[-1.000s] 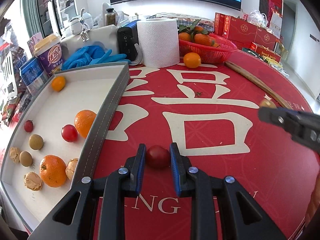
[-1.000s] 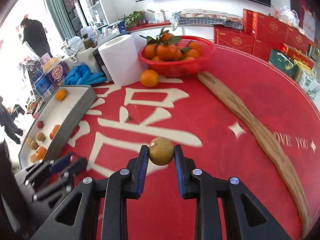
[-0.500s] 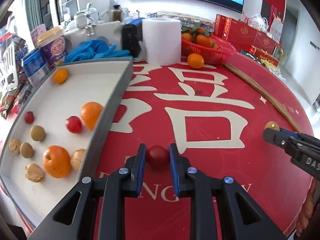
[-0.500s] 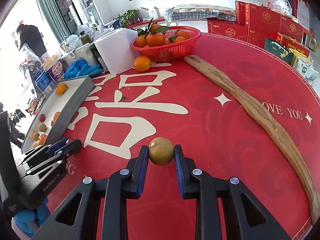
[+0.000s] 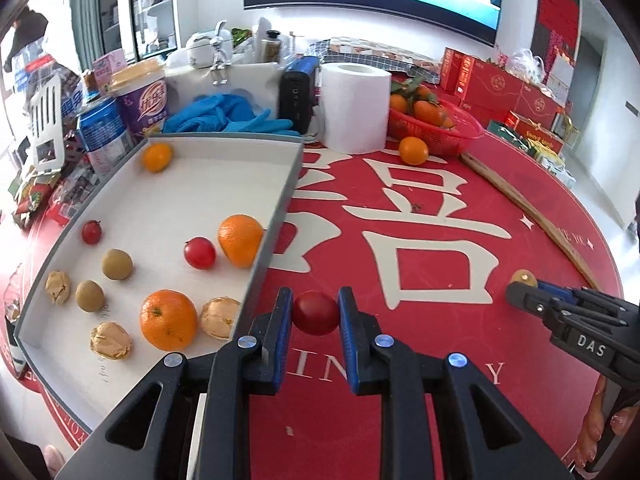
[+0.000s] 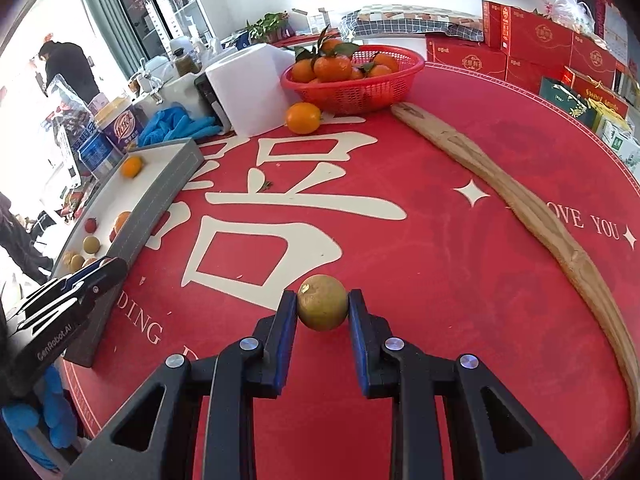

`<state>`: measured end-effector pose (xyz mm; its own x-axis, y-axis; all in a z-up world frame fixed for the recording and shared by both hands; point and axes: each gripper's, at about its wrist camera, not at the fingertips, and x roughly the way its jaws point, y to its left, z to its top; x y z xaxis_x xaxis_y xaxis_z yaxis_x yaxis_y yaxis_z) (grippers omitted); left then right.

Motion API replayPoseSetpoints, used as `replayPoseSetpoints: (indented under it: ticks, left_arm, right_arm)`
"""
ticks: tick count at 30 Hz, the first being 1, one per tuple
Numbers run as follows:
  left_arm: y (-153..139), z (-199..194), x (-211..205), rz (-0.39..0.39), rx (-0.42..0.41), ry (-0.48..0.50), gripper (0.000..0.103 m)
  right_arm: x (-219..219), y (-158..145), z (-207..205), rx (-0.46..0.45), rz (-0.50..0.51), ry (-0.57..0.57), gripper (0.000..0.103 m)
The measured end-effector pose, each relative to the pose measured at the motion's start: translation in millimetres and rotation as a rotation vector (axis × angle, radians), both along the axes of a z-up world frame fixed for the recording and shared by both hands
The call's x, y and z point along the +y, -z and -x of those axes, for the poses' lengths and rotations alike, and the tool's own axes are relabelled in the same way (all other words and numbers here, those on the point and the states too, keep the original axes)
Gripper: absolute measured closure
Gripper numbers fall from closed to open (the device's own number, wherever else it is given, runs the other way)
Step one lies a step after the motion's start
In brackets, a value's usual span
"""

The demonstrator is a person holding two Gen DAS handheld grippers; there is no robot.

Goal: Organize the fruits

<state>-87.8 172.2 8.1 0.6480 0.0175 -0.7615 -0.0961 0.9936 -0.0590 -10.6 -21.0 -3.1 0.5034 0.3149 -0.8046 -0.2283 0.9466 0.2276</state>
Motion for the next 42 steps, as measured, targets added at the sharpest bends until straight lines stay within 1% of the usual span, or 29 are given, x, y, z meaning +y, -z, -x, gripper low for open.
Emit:
replayPoseSetpoints:
  ticks: [4, 7, 11, 13, 16, 21, 26, 28, 33, 37, 38, 39, 40, 41, 42]
  left_arm:
    - [1.5, -4.6, -5.8, 0.0, 0.002, 0.012, 0.078]
    - [9.7, -11.9, -13.5, -0.013, 0.025, 0.022, 0.078]
    - [23.8, -18.8, -20.0, -0.021, 0.063, 0.019, 0.078]
    - [24.3, -19.3, -24.1, -0.051, 0.048, 0.017, 0.078]
    - [25.3, -20.8, -29.5, -0.075, 0.031, 0.024, 0.078]
    - [25.1, -29.7, -31.5, -0.079, 0.033, 0.027, 0.078]
    - [25.2, -44.1, -39.9, -0.123, 0.032, 0.042, 0.078]
    - [25.0, -47.3, -40.5, -0.125, 0.032, 0.048, 0.078]
    - [25.0, -48.1, -38.8, -0.118, 0.032, 0.049, 0.078]
    - [24.6, -49.3, -41.9, -0.149, 0.031, 0.045, 0.077]
    - [24.5, -50.9, -42.4, -0.156, 0.031, 0.041, 0.073]
    - [24.5, -52.7, -41.4, -0.159, 0.031, 0.033, 0.063]
    - [24.5, -54.4, -39.1, -0.162, 0.032, 0.016, 0.056]
    - [24.7, -56.6, -34.1, -0.16, 0.036, -0.012, 0.041]
    - [25.0, -58.3, -28.7, -0.147, 0.042, -0.033, 0.03]
  right_arm:
    - [4.4, 0.2, 1.6, -0.018, 0.028, -0.003, 0.076]
    - [5.2, 2.0, 0.2, -0.028, 0.051, 0.008, 0.076]
    - [2.5, 4.2, -2.0, -0.028, 0.055, 0.027, 0.076]
    - [2.1, 4.0, -1.8, -0.035, 0.059, 0.031, 0.076]
    - [3.3, 4.3, -1.1, -0.05, 0.079, 0.033, 0.076]
    - [9.2, 4.9, -8.8, -0.069, 0.112, 0.033, 0.076]
    - [15.3, 6.9, -25.3, -0.101, 0.168, 0.049, 0.076]
    - [16.6, 7.7, -28.7, -0.113, 0.184, 0.057, 0.076]
    - [17.9, 7.8, -29.9, -0.115, 0.196, 0.058, 0.076]
    - [19.9, 7.8, -31.3, -0.119, 0.216, 0.054, 0.076]
    - [19.5, 7.7, -33.0, -0.123, 0.232, 0.059, 0.076]
    - [18.5, 7.8, -34.0, -0.123, 0.237, 0.066, 0.076]
    - [16.4, 8.1, -35.7, -0.121, 0.237, 0.076, 0.076]
    - [13.9, 8.2, -37.6, -0.115, 0.227, 0.08, 0.076]
    - [12.8, 8.2, -38.1, -0.114, 0.222, 0.08, 0.076]
